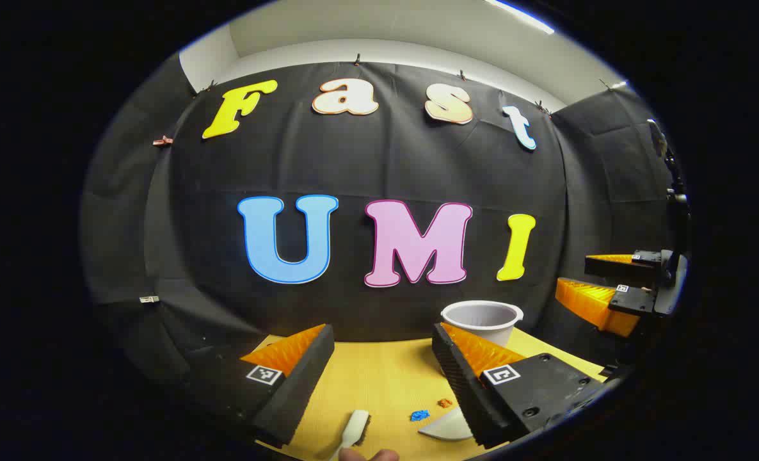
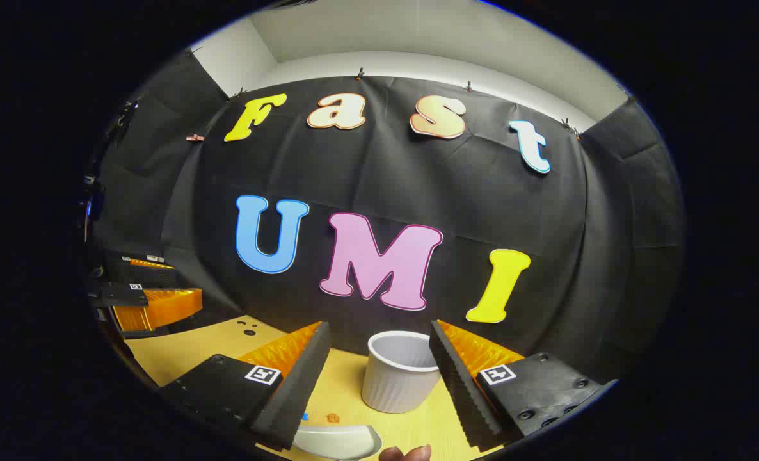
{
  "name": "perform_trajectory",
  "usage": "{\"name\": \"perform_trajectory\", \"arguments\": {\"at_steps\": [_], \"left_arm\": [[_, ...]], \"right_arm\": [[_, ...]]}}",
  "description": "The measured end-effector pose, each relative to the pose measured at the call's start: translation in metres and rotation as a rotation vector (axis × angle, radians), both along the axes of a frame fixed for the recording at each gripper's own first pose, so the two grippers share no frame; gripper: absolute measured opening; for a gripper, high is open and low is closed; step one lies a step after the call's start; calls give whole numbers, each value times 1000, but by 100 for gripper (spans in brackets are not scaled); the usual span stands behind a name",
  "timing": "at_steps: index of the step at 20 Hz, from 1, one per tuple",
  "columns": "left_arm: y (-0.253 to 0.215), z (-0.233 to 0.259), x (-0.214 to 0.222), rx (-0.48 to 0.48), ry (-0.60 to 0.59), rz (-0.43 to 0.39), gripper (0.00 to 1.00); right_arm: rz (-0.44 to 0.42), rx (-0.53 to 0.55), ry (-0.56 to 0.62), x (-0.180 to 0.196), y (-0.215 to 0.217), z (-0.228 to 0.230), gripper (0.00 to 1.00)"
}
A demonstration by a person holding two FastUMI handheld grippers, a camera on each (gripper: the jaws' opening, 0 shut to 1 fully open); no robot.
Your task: Pick up the small broom and dustpan from the desktop, sweep the trash into the dustpan with the broom, and then empty the trash into the garbage bin.
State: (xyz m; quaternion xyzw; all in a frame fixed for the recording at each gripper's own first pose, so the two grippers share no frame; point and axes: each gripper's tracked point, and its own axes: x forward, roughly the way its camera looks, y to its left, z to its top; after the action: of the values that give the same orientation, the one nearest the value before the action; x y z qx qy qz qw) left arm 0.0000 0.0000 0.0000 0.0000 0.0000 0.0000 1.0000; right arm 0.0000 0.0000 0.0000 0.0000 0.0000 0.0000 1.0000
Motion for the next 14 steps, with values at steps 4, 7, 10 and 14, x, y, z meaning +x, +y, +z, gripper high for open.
{"name": "perform_trajectory", "arguments": {"at_steps": [4,7,10,14], "left_arm": [[2,2,-1,10,-5,-2,98],[2,-3,0,6,4,-6,98],[4,-6,-1,3,15,-1,98],[4,-5,-4,8,10,6,98]], "right_arm": [[-4,-8,-5,0,4,2,96],[-5,-14,-7,-3,7,4,96],[3,-9,-7,-5,11,5,96],[0,-14,-9,-11,8,4,96]]}}
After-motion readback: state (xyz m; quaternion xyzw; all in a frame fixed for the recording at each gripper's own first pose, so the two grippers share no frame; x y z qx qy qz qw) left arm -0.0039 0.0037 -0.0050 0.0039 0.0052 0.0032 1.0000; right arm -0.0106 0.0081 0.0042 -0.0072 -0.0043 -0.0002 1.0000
